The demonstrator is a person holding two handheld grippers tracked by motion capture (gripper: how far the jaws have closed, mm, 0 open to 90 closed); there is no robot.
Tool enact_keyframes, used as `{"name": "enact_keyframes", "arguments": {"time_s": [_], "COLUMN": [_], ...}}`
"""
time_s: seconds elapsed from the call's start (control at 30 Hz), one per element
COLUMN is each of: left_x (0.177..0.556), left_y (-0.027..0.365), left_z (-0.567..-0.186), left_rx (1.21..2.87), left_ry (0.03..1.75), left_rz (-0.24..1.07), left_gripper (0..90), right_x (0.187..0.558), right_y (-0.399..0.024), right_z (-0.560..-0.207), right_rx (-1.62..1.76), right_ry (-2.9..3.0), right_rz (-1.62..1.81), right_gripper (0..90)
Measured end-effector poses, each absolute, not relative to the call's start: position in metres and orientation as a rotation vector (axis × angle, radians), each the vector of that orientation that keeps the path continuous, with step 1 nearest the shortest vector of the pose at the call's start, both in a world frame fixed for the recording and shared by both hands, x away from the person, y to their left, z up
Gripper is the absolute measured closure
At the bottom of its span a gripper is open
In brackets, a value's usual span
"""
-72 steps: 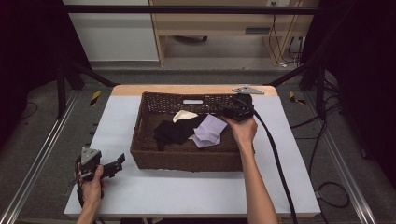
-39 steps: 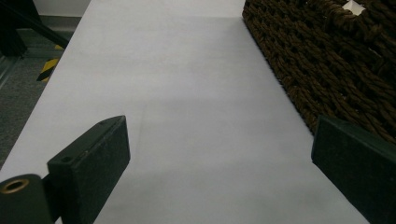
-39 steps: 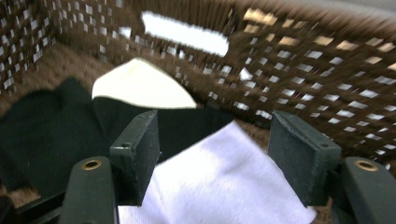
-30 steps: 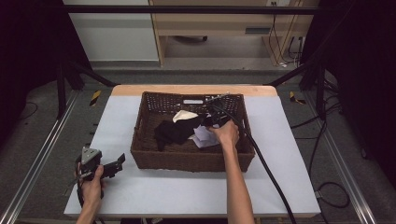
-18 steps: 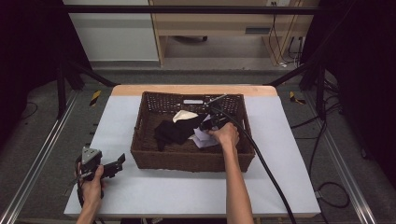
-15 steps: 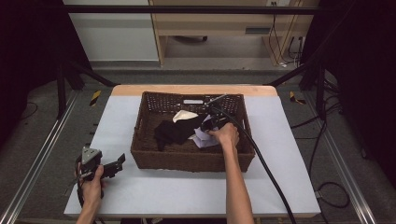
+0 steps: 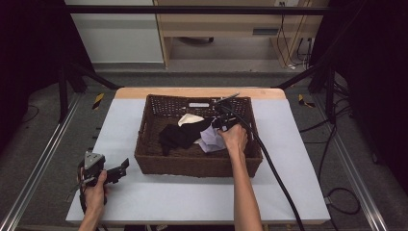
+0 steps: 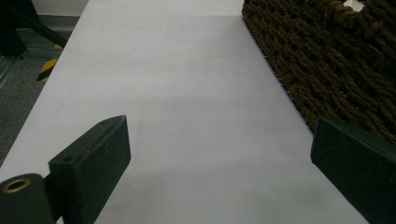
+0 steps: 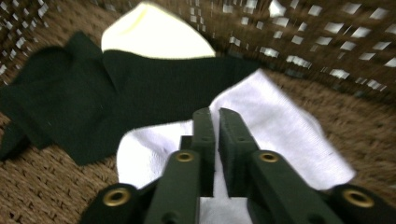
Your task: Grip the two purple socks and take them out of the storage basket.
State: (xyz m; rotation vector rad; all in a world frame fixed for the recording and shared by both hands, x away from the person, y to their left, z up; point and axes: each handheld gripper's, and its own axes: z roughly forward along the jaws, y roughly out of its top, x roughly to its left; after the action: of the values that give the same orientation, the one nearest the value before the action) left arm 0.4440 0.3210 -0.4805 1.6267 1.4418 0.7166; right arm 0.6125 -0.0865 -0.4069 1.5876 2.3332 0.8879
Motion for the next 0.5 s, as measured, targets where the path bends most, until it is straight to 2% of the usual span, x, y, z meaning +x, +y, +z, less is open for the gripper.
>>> {"name": "enact_keyframes", "arguments": {"time_s": [0.27, 0.3, 0.33, 0.43, 0.5], "left_x": [0.4441, 0.4441, 0.4441, 0.4443, 0.4443], "left_y": [0.3209, 0.3209, 0.3208, 0.3207, 0.3206], "left_z": [-0.4805, -0.4805, -0.4805, -0.4806, -0.4806], "left_rx": [1.629, 1.629, 1.629, 1.631, 1.632], "left_ry": [1.441, 1.44, 1.441, 1.441, 1.441], "left_rz": [0.716, 0.716, 0.716, 0.716, 0.715], "left_gripper": [4.7, 4.7, 4.7, 4.7, 4.7], "right_x": [0.6101, 0.6103, 0.6104, 0.6131, 0.614], "right_y": [-0.0862, -0.0856, -0.0847, -0.0833, -0.0815], "right_z": [-0.4033, -0.4038, -0.4043, -0.4071, -0.4103], "right_rx": [1.548, 1.545, 1.544, 1.602, 1.595], "right_ry": [2.328, 2.313, 2.289, 2.277, 2.284], "right_rz": [0.93, 0.939, 0.946, 0.988, 0.98], "right_gripper": [88.6, 77.6, 72.7, 66.5, 66.4]}}
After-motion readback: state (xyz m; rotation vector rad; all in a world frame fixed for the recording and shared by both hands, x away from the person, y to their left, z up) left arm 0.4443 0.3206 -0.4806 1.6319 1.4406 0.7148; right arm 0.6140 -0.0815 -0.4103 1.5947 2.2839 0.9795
